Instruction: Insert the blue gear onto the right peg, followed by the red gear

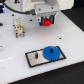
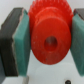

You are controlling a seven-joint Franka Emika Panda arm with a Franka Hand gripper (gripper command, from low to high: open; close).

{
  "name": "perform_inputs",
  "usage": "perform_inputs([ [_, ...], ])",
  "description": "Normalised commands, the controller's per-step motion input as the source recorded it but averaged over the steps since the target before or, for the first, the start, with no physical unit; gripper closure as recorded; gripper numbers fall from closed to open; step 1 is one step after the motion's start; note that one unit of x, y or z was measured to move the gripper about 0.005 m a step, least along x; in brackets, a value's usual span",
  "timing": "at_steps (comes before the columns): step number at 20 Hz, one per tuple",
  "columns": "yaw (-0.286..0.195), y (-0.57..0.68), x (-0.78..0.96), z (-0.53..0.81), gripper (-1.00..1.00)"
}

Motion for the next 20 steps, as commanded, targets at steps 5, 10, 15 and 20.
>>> perform_inputs([
  [5, 0.0, 0.0, 0.67, 0.57, 1.0],
  [10, 0.0, 0.0, 0.7, 0.58, 1.0],
  [15, 0.0, 0.0, 0.76, 0.47, 1.0],
  [20, 0.0, -0.01, 0.88, 0.36, 1.0],
])
